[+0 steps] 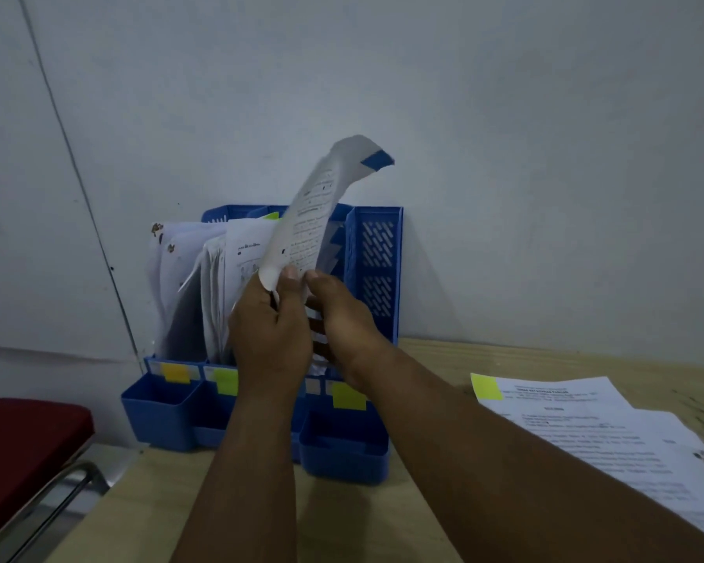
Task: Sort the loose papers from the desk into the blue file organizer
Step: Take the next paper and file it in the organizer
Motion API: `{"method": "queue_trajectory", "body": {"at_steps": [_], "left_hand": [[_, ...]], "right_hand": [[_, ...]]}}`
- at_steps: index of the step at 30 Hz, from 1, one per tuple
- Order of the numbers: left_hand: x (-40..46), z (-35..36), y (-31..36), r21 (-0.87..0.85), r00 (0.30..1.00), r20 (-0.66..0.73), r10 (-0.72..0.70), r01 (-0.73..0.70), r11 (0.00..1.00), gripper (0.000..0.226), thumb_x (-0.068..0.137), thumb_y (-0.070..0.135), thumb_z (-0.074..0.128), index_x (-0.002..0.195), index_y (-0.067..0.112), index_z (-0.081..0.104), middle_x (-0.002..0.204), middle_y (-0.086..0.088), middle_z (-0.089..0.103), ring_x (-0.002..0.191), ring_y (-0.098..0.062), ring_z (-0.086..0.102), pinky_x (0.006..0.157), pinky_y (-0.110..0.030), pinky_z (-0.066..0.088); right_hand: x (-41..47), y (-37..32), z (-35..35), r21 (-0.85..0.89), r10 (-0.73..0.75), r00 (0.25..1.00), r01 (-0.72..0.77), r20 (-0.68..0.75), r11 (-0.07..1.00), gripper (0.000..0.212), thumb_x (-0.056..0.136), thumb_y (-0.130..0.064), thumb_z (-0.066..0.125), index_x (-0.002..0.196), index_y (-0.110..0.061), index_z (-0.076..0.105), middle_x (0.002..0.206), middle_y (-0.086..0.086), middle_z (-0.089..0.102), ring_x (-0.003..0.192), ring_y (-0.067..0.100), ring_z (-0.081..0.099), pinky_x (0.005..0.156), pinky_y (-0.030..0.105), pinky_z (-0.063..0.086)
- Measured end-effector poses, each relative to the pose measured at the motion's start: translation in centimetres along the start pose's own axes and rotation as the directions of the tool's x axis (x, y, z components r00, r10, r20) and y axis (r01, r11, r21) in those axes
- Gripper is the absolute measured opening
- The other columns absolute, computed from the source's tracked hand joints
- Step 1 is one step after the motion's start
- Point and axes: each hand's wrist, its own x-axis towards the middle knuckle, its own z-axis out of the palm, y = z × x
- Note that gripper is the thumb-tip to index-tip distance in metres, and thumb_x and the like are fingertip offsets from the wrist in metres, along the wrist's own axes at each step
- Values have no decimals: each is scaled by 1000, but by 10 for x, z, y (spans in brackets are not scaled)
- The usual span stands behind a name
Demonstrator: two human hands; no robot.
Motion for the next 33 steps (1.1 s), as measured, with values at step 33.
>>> {"method": "queue_trajectory", "body": {"at_steps": [33], "left_hand": [[8,-23,-10,456,984,179,9,-91,886,17,95,28,63,98,20,78,84,5,73,75,-7,66,65,-26,53]], "right_hand": [[1,-4,-8,-415,-367,919,279,-147,866,48,90,-48,67,132,-27,55,118,-9,62,92,0,57,68,11,43]]}}
